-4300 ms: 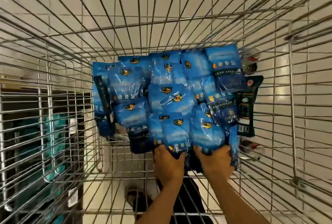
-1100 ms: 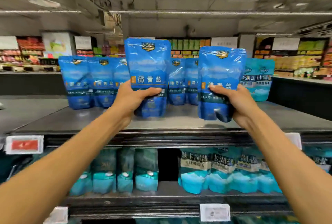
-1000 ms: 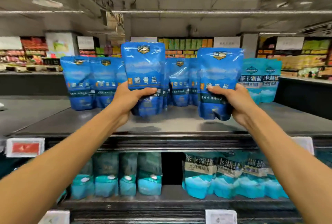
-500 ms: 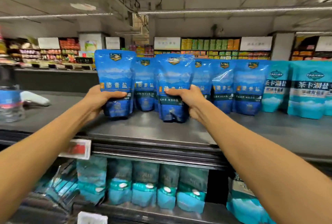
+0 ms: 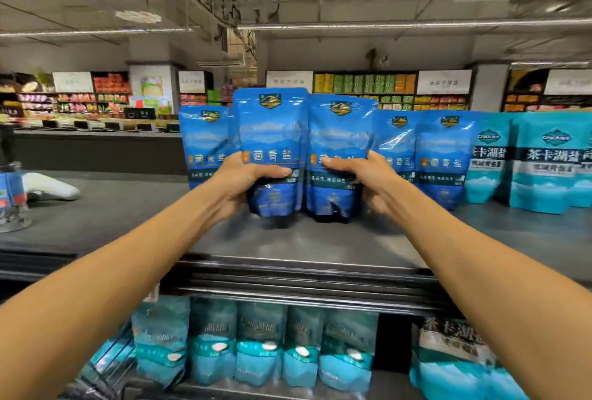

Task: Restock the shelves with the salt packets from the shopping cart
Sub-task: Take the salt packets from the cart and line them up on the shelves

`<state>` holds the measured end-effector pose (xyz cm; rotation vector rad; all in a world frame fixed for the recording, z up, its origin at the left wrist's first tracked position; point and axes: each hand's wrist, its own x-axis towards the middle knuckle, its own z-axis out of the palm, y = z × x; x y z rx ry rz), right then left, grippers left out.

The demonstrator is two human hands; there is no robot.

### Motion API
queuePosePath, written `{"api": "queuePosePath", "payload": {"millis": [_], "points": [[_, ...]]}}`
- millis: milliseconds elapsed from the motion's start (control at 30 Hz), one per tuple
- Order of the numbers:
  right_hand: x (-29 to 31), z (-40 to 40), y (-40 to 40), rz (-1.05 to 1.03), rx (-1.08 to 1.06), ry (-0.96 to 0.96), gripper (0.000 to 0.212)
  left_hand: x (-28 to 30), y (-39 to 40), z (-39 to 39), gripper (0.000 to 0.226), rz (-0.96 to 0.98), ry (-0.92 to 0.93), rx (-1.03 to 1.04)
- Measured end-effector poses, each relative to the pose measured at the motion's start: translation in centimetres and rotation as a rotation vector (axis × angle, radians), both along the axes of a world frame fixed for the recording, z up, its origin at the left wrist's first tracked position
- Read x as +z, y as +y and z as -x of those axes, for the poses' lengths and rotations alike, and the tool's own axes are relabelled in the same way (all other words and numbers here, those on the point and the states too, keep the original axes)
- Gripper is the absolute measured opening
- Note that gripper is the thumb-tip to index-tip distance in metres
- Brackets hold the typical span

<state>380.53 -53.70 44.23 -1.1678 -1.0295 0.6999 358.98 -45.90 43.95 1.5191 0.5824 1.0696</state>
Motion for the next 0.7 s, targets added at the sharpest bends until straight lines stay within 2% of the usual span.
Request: {"api": "queuePosePath", "payload": {"millis": [100, 133, 333, 500, 633, 700], "points": [[0.3, -4.8, -3.1, 0.014, -0.072, 0.001, 0.087, 0.7, -2.2, -5.7, 0.049, 0.04, 0.004, -0.087], [0.3, -6.5, -4.2, 0.006, -0.095, 0.012, 0.089, 0.8, -2.9, -7.7, 0.052, 0.05, 0.004, -0.109], [-0.2, -16.2, -10.3, -0.049, -0.206, 0.058, 0.04, 0.7, -5.6, -17.8, 0.051, 0.065, 0.022, -0.192], [-0.5, -20.1, -11.3, -0.023, -0.247, 0.022, 0.039, -0.8, -5.7, -22.6, 0.073, 0.06, 0.108, -0.156], [-1.3, -20.7, -10.5, 0.057, -0.123, 0.018, 0.031, -1.8, -4.4, -23.4, 0.058, 0.025, 0.122, -0.129], [-1.5, -21.1, -10.6, 0.129, -0.107, -0.097, 0.035, -1.9, -3.8, -22.9, 0.051, -0.01, 0.165, -0.157]]}}
